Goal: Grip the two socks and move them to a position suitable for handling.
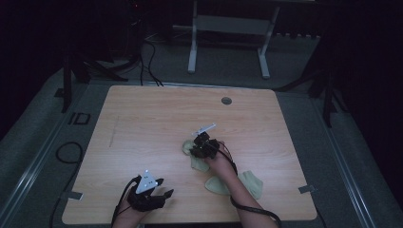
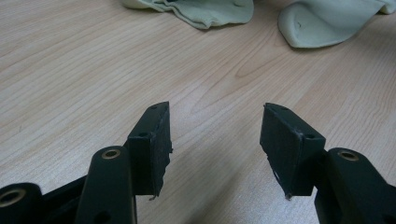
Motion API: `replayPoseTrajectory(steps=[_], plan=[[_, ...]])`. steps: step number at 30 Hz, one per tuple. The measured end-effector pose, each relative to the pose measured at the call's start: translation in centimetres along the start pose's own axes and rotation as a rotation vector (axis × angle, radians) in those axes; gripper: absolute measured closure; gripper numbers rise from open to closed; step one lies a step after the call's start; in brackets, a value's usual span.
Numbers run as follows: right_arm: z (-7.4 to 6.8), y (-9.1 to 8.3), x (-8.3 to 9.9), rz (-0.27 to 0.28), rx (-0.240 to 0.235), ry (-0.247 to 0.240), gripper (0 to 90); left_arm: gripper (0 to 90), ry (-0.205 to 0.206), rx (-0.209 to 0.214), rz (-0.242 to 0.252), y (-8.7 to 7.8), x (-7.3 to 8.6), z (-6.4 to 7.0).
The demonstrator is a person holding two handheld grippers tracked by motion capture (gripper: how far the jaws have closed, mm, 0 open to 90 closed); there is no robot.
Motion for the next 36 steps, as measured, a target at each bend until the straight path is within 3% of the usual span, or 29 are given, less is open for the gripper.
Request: replayPoseTrajectory(steps=[3,8,19,27,34,36], plan=[[0.0,-0.1,0.0,-0.004,0.001,0.014,81.1,42.9,-0.007,-0.001,0.004,0.0,0.0,0.0],[0.2,-1.4,-0.1,0.023,0.040,-0.005,82.5,42.9,-0.008,-0.001,0.003,0.0,0.0,0.0],[2.9,-8.4,-0.6,0.087,0.103,-0.044,82.9,42.9,-0.010,0.002,0.005,0.2,-0.1,0.2],[5.5,-12.5,0.7,0.107,0.132,-0.040,82.8,42.9,-0.014,0.006,-0.001,0.5,0.0,0.3],[6.1,-11.7,2.0,0.079,0.108,-0.046,82.7,42.9,-0.014,0.008,-0.003,0.6,-0.1,0.4],[6.1,-10.1,2.9,0.054,0.096,-0.043,82.6,42.9,-0.015,0.010,-0.003,0.6,-0.1,0.4]])
Point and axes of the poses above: each handheld gripper's, and its own axes: y roughly forward along the jaws, x roughly out of its underside, z roughly to its right, the point moved 2 cm from there along y, roughly forward along the jaws, and after that the axes turned 3 degrees about y, right-handed, at the moved point
